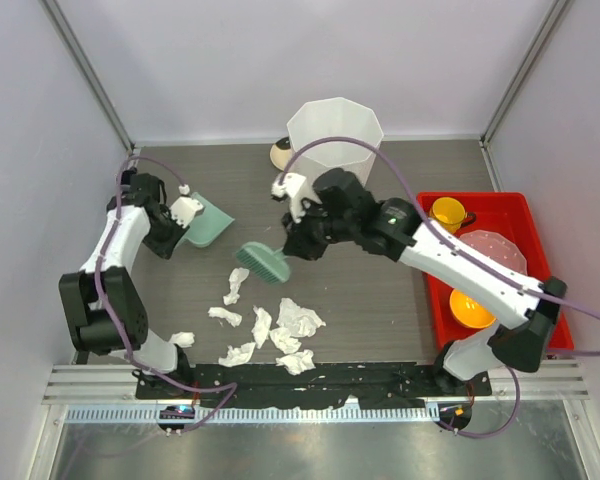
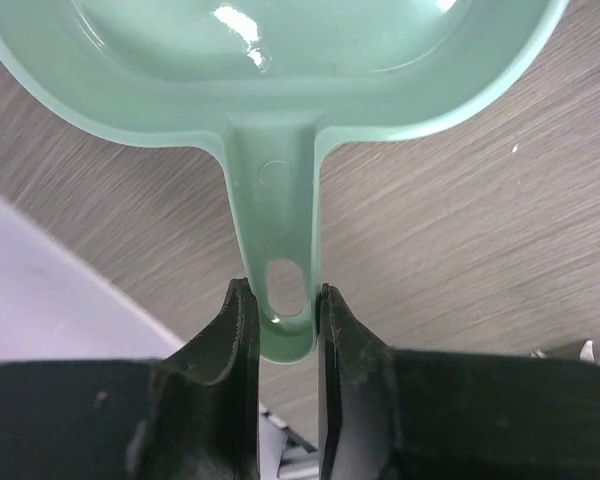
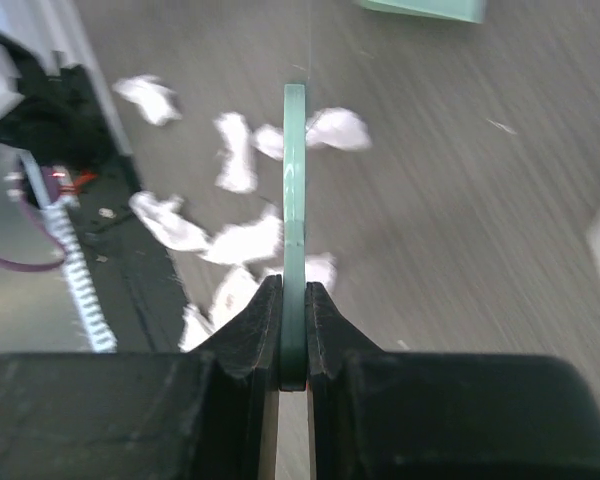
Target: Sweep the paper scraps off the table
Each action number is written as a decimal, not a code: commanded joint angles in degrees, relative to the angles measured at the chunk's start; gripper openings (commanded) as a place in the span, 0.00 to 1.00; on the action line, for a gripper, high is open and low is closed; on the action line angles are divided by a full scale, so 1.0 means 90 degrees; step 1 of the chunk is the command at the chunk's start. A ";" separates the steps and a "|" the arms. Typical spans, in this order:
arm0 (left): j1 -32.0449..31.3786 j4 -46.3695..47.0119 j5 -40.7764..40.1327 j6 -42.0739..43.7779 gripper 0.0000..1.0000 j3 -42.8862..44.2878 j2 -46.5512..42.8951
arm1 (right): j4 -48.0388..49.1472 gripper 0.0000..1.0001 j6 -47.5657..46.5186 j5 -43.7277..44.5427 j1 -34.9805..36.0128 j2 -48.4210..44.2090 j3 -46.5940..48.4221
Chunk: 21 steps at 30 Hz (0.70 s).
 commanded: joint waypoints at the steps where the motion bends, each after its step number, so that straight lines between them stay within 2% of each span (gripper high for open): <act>1: 0.0091 -0.0371 -0.0779 -0.0526 0.00 0.0457 -0.1191 | 0.1202 0.01 0.0496 -0.1132 0.1030 0.0984 0.0838; 4: 0.0091 -0.0322 -0.1220 -0.0692 0.00 0.0730 -0.1817 | 0.1300 0.01 0.0809 -0.2139 0.1295 0.2009 0.1698; 9: 0.0091 -0.0458 -0.2060 -0.0770 0.00 0.1297 -0.2453 | 0.0959 0.01 0.0937 -0.2377 0.1579 0.3328 0.3122; 13: 0.0101 -0.0507 -0.2695 -0.0809 0.00 0.1804 -0.2609 | 0.1085 0.01 0.1327 -0.2699 0.1628 0.4217 0.3643; 21: 0.0110 -0.0800 -0.2579 -0.0849 0.00 0.2216 -0.2619 | 0.1017 0.01 0.1562 -0.2828 0.1599 0.5517 0.4784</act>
